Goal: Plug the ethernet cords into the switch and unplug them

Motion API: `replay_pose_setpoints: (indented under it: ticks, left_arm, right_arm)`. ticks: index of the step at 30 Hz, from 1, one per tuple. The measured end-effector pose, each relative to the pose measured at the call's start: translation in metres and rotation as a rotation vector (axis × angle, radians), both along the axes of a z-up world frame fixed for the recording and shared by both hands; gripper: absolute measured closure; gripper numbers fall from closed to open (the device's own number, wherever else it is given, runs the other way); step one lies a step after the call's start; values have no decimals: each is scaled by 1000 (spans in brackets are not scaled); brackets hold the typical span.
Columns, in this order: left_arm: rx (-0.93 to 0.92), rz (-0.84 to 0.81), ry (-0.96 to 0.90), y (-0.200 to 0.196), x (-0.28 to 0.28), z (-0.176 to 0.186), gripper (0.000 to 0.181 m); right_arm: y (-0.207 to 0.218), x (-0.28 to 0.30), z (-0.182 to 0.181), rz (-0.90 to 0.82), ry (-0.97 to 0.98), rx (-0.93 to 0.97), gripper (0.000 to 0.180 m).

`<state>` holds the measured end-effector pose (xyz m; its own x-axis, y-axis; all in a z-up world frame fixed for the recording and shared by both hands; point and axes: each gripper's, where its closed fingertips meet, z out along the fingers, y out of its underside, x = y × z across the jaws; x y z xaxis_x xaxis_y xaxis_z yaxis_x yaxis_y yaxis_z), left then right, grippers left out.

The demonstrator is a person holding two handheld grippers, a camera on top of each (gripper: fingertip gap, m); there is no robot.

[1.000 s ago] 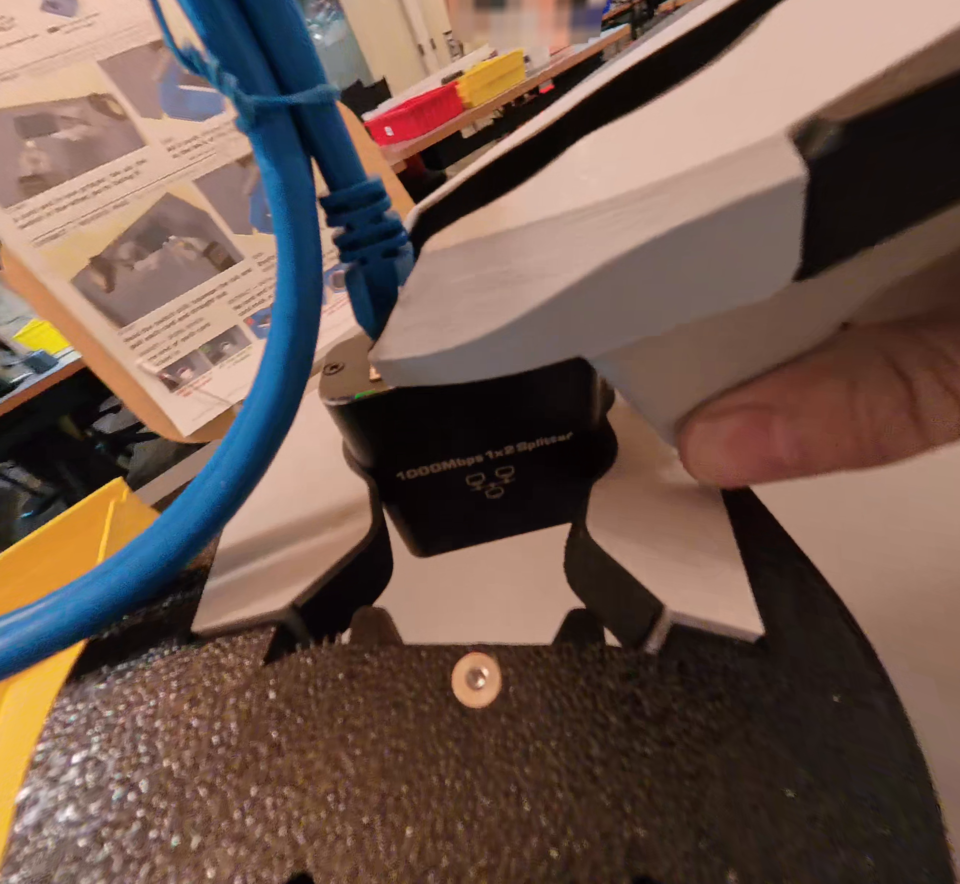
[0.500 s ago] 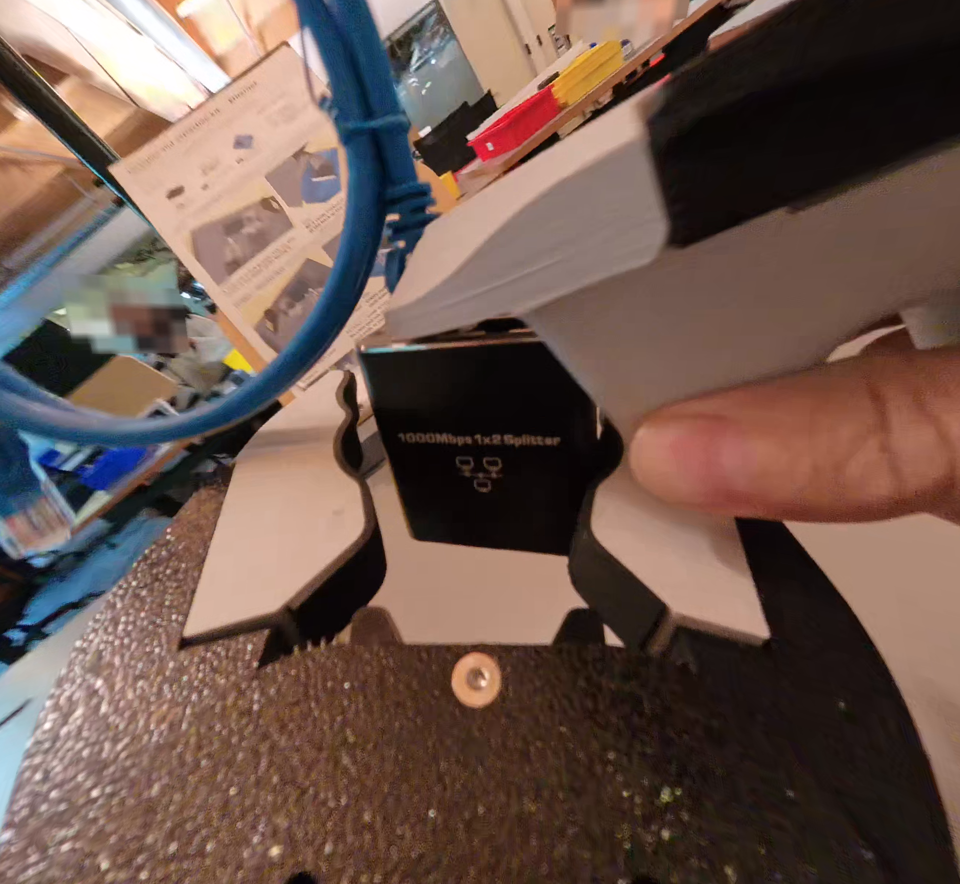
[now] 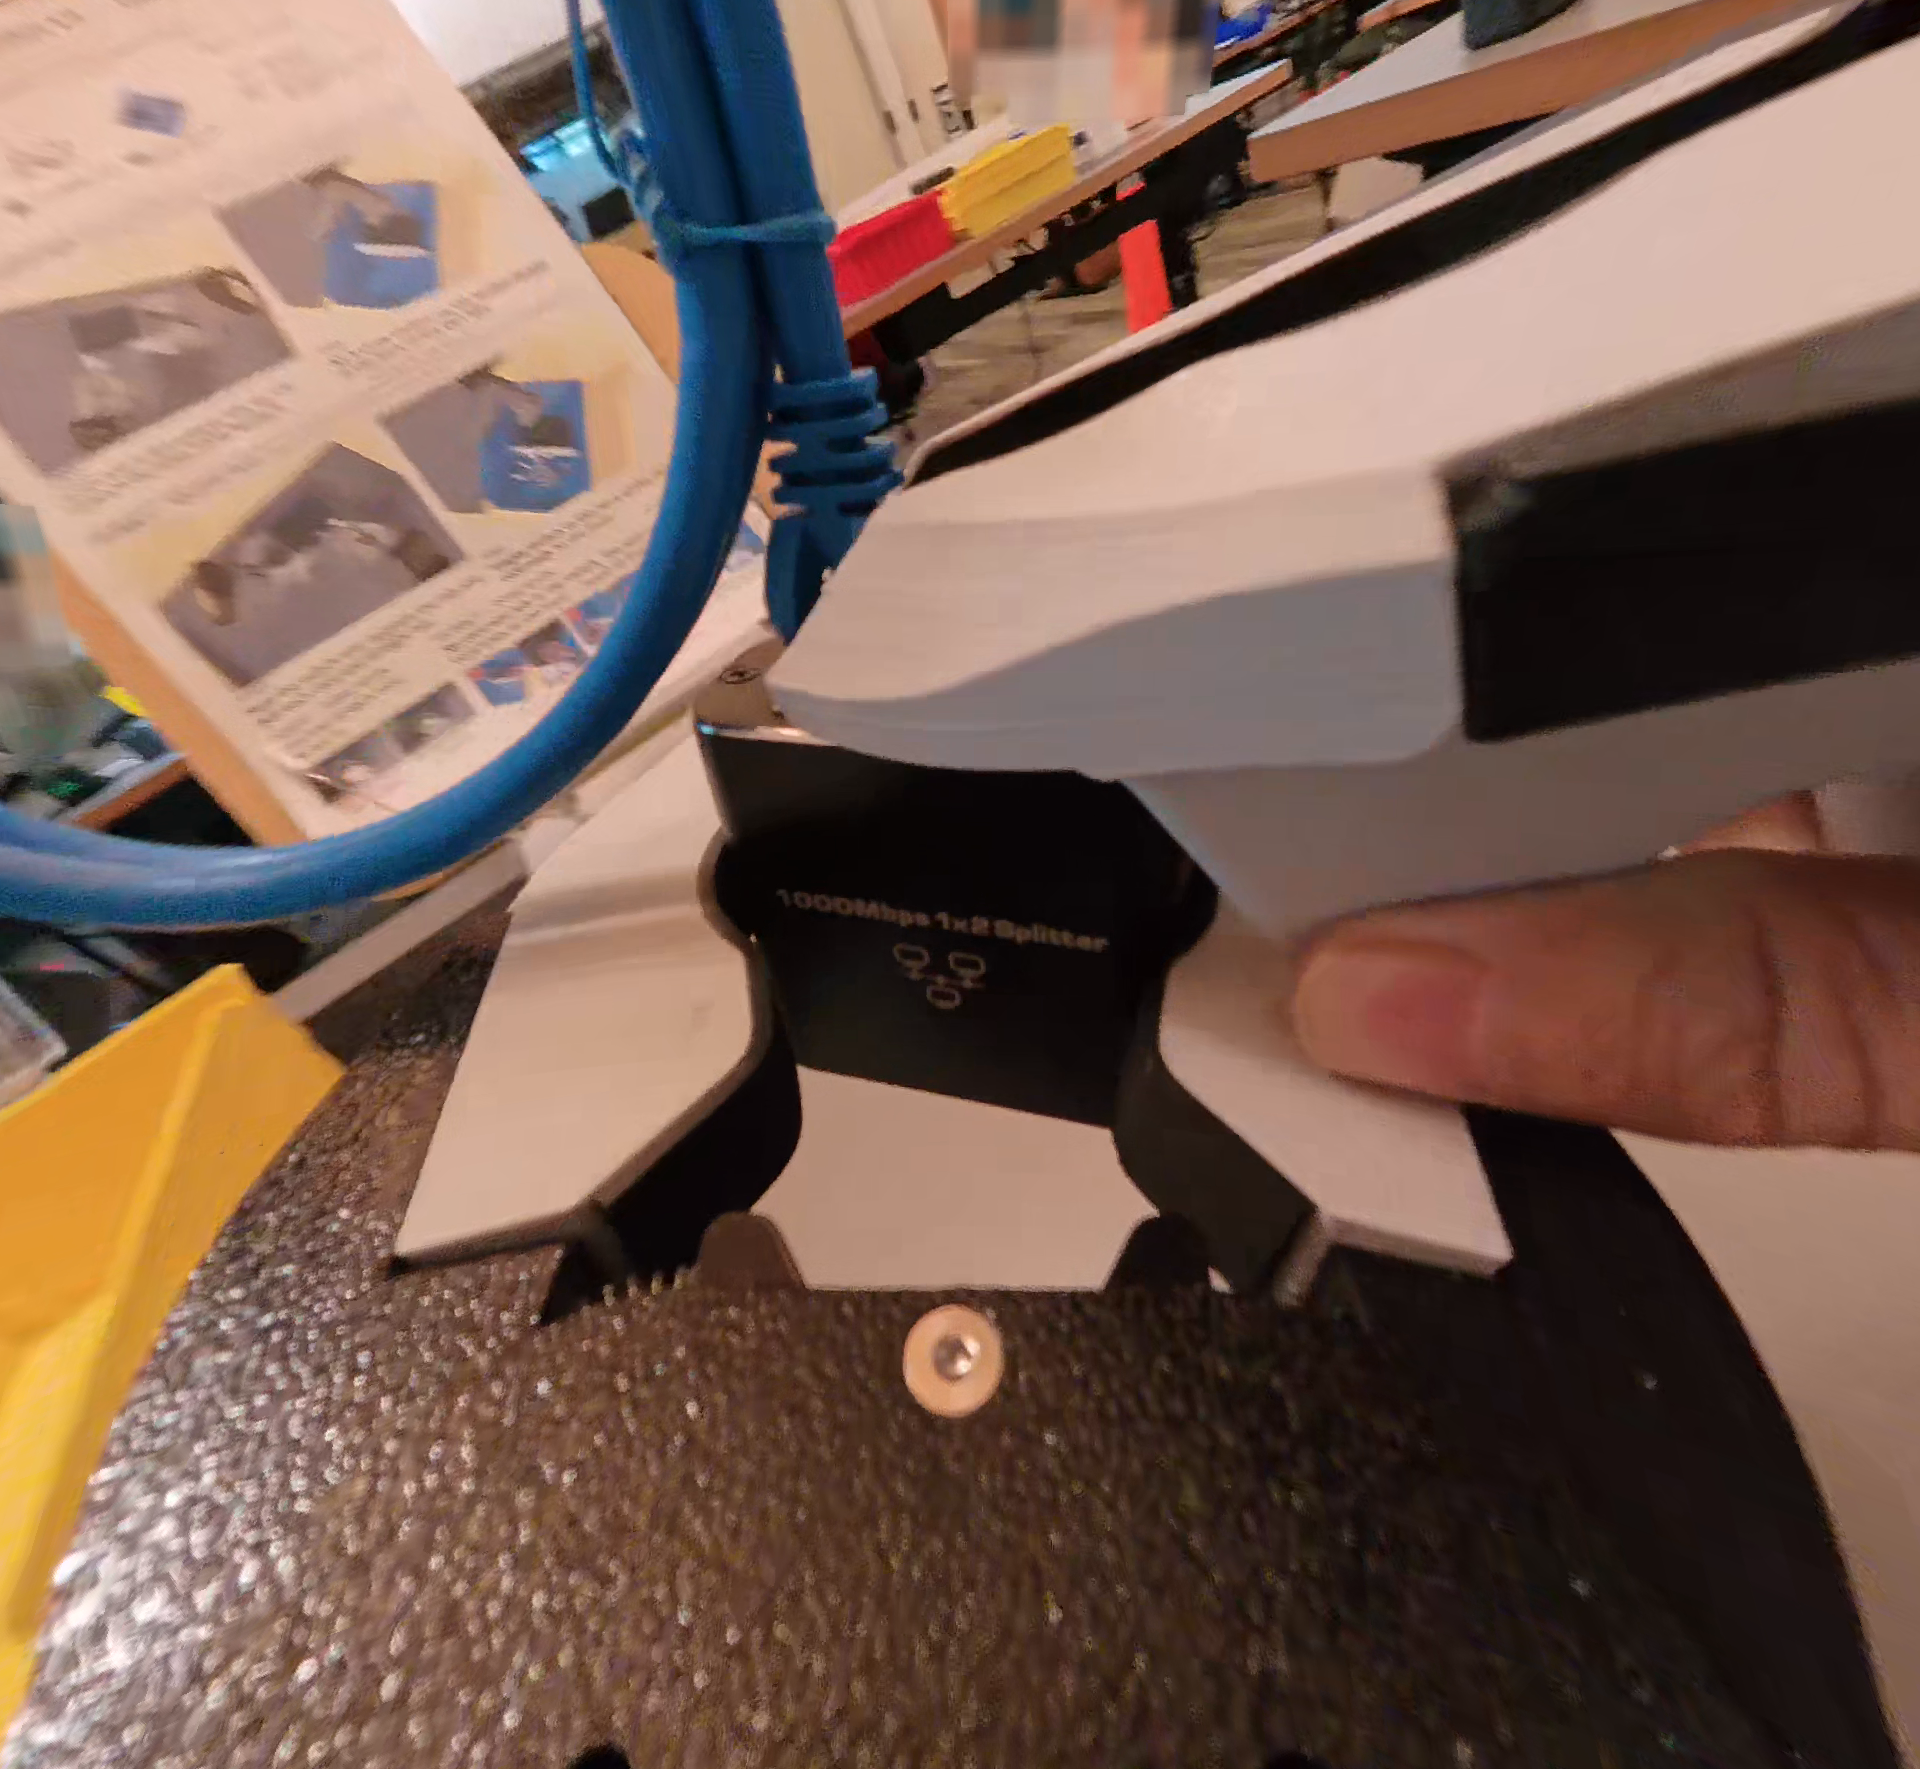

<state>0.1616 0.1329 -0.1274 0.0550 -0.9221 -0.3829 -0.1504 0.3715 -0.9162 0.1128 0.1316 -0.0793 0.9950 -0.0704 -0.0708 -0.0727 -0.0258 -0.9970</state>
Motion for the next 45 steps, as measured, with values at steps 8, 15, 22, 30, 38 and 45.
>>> replay_pose_setpoints:
  ticks: [8, 15, 22, 30, 38, 45]
  left_arm:
    - [204, 62, -23, 18, 8, -15, 105]
    - [122, 22, -35, 15, 5, -26, 105]
    - [232, 61, -79, 19, -7, -12, 105]
    - [201, 39, -127, 15, -12, -6, 105]
    - [272, 39, -142, 7, -15, 3, 105]
    - [67, -78, -128, -9, -16, 1, 105]
  right_arm:
    - [5, 11, -19, 116, 292, 130, 166]
    - [7, 6, -30, -19, -90, -55, 166]
    - [4, -5, -19, 111, 119, 84, 167]
    - [1, -13, -17, 29, -103, -34, 166]
    - [-9, -16, -9, 23, -126, -45, 167]
    - [-11, -17, -6, 19, -166, -54, 166]
